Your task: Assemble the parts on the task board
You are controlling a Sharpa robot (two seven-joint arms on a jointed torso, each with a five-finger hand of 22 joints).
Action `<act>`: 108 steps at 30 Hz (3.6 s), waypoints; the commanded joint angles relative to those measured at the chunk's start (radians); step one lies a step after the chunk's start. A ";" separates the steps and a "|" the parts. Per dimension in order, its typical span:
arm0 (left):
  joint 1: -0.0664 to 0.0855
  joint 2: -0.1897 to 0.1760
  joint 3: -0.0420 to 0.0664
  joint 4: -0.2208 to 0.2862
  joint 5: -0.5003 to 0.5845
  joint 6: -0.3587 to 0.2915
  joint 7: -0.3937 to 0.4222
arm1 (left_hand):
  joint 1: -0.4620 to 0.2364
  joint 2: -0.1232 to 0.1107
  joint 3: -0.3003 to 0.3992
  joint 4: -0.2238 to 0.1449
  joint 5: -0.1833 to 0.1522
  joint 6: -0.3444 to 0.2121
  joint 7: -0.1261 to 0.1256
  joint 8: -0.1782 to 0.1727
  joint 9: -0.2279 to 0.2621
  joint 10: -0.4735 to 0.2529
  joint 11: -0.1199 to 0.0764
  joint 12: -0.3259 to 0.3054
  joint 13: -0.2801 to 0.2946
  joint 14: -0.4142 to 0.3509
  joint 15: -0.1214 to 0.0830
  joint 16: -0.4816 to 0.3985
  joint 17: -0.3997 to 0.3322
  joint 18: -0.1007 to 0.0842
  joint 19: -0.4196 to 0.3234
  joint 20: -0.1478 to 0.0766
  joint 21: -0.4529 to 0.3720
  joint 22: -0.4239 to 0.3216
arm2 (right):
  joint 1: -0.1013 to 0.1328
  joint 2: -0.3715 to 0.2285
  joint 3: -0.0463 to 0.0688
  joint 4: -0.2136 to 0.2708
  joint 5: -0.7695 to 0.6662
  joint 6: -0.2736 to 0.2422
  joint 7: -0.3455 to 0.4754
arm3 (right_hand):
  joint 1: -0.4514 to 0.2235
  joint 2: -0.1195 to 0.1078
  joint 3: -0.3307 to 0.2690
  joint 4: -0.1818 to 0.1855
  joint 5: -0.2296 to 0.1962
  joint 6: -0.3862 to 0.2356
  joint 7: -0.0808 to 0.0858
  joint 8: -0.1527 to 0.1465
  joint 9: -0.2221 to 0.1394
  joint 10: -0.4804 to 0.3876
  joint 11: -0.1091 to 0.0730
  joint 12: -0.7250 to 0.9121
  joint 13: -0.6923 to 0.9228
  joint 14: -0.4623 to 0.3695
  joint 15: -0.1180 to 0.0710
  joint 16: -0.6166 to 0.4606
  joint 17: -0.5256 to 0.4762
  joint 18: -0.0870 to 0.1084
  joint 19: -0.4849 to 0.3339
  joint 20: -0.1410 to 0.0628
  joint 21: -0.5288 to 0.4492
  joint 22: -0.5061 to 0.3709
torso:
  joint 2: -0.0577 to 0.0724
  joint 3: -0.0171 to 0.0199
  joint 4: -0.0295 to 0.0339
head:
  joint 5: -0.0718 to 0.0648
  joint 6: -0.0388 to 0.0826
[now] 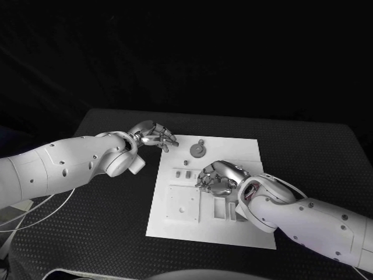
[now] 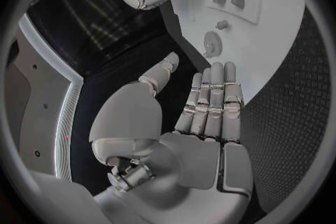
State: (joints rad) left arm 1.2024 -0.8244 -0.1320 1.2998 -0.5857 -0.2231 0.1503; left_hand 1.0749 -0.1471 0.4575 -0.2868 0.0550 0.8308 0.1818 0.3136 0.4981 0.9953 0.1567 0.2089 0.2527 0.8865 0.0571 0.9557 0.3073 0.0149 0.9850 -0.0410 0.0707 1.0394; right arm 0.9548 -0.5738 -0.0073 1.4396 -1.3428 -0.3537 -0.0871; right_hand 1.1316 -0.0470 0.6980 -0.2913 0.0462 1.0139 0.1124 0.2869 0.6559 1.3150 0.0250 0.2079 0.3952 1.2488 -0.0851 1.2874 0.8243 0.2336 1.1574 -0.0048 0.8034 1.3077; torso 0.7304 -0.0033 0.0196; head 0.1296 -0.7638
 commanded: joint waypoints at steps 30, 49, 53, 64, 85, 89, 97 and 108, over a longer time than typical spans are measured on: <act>-0.010 -0.012 0.000 0.182 -0.361 -0.018 -0.079 | -0.027 -0.060 -0.096 -0.001 -0.006 0.022 -0.016 0.064 0.034 0.012 -0.038 0.161 0.105 0.000 -0.010 0.009 0.070 0.002 0.021 -0.009 0.003 -0.008 | 0.000 0.003 0.029 0.017 0.114 -0.024 0.029 | -0.008 0.006 0.001 -0.001 0.004 -0.003 0.006 0.000 0.002 -0.006 0.001 -0.007 0.002 -0.002 0.001 -0.004 0.002 0.028 -0.002 -0.008 -0.007 0.007 | 0.001 0.0009 0.0002 | -0.018 0.027; -0.010 0.001 0.000 0.185 -0.377 -0.016 -0.091 | 0.032 -0.020 -0.098 -0.002 -0.006 0.041 -0.028 0.091 0.040 0.010 -0.049 0.211 0.139 0.025 -0.024 0.016 0.096 0.000 0.043 -0.020 0.011 0.001 | 0.000 0.008 0.042 0.026 0.128 -0.028 0.037 | -0.009 0.007 0.000 -0.002 0.004 -0.003 0.006 -0.001 0.002 -0.006 0.001 -0.007 0.003 -0.002 0.001 -0.004 0.002 0.028 -0.001 -0.008 -0.007 0.007 | 0.001 0.0004 0.0011 | -0.020 0.024; -0.010 0.003 0.000 0.187 -0.377 -0.014 -0.090 | 0.029 -0.022 -0.102 -0.002 -0.006 0.041 -0.028 0.091 0.039 0.008 -0.049 0.213 0.141 0.025 -0.024 0.016 0.097 -0.001 0.043 -0.021 0.011 0.001 | 0.000 0.010 0.043 0.027 0.128 -0.028 0.037 | -0.009 0.007 0.000 -0.002 0.004 -0.003 0.006 -0.001 0.002 -0.006 0.001 -0.007 0.003 -0.002 0.001 -0.004 0.002 0.028 -0.001 -0.008 -0.007 0.007 | 0.001 0.0004 0.0009 | -0.020 0.024; -0.010 0.007 0.000 0.185 -0.393 -0.010 -0.095 | 0.031 -0.019 -0.105 -0.003 -0.006 0.042 -0.029 0.093 0.038 0.007 -0.050 0.218 0.144 0.027 -0.025 0.015 0.101 -0.001 0.044 -0.023 0.011 0.002 | 0.000 0.013 0.047 0.028 0.128 -0.031 0.039 | -0.009 0.008 0.000 -0.002 0.004 -0.003 0.006 -0.001 0.003 -0.006 0.001 -0.008 0.004 -0.002 0.001 -0.005 0.002 0.028 -0.001 -0.008 -0.008 0.006 | 0.001 0.0005 0.0004 | -0.020 0.021; -0.010 0.007 0.000 0.178 -0.409 -0.006 -0.102 | 0.063 -0.004 -0.101 -0.003 -0.006 0.048 -0.032 0.100 0.036 0.006 -0.052 0.230 0.151 0.032 -0.028 0.013 0.111 -0.003 0.050 -0.026 0.011 0.005 | 0.000 -0.002 0.066 0.056 0.157 -0.040 0.050 | -0.011 0.006 -0.001 -0.002 0.004 -0.006 0.007 -0.003 0.003 -0.009 0.002 -0.011 0.005 -0.002 0.001 -0.005 0.003 0.028 -0.001 -0.009 -0.008 0.006 | 0.000 0.0001 -0.0003 | -0.020 0.019; -0.010 0.007 0.000 0.179 -0.408 -0.005 -0.101 | 0.062 -0.004 -0.102 -0.003 -0.006 0.048 -0.032 0.100 0.036 0.006 -0.052 0.230 0.151 0.032 -0.028 0.012 0.112 -0.003 0.050 -0.026 0.010 0.005 | 0.000 -0.002 0.067 0.055 0.164 -0.035 0.055 | -0.014 0.005 -0.004 -0.001 0.004 -0.020 0.013 -0.011 0.002 -0.024 0.008 -0.022 0.003 -0.001 0.007 -0.006 0.004 0.028 0.000 -0.009 -0.010 0.006 | 0.000 0.0002 0.0013 | -0.021 0.019; -0.010 0.010 0.000 0.181 -0.395 -0.012 -0.100 | 0.052 -0.003 -0.108 0.000 -0.006 0.047 -0.031 0.100 0.034 0.004 -0.052 0.232 0.152 0.033 -0.028 0.010 0.115 -0.004 0.051 -0.026 0.010 0.005 | 0.000 0.001 0.067 0.050 0.163 0.002 0.047 | -0.016 0.000 -0.007 -0.001 0.004 -0.025 0.015 -0.014 0.002 -0.030 0.011 -0.026 0.003 -0.003 0.010 -0.007 0.005 0.028 -0.002 -0.008 -0.011 0.006 | 0.001 -0.0005 0.0009 | -0.021 0.018; -0.010 0.008 0.000 0.182 -0.387 -0.017 -0.098 | 0.046 0.000 -0.109 0.001 -0.006 0.048 -0.032 0.101 0.033 0.003 -0.052 0.234 0.153 0.034 -0.029 0.009 0.117 -0.005 0.052 -0.027 0.009 0.006 | 0.000 -0.001 0.067 0.046 0.158 0.051 0.042 | -0.023 -0.004 -0.012 0.000 0.004 -0.037 0.020 -0.023 0.000 -0.043 0.018 -0.037 0.002 -0.008 0.016 -0.009 0.007 0.028 -0.007 -0.004 -0.014 0.007 | 0.001 0.0002 0.0009 | -0.022 0.015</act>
State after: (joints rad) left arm 1.1920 -0.8186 -0.1327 1.4791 -0.9829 -0.2362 0.0484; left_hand 1.1303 -0.1460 0.3533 -0.2869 0.0531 0.8718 0.1480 0.4094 0.5321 1.0024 0.1104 0.4366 0.4040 0.9146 0.0289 0.9712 0.4232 0.0150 1.0332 -0.0680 0.0753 1.0437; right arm 0.9556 -0.5759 0.0596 1.4827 -1.1850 -0.3455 -0.0599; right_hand 1.1202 -0.0514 0.6926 -0.2909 0.0463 0.9829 0.1321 0.2679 0.6565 1.2792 0.0427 0.1742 0.3978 1.2450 -0.0741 1.2837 0.8302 0.2335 1.1555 -0.0102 0.7957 1.3074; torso 0.7310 -0.0035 0.0199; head 0.1078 -0.7479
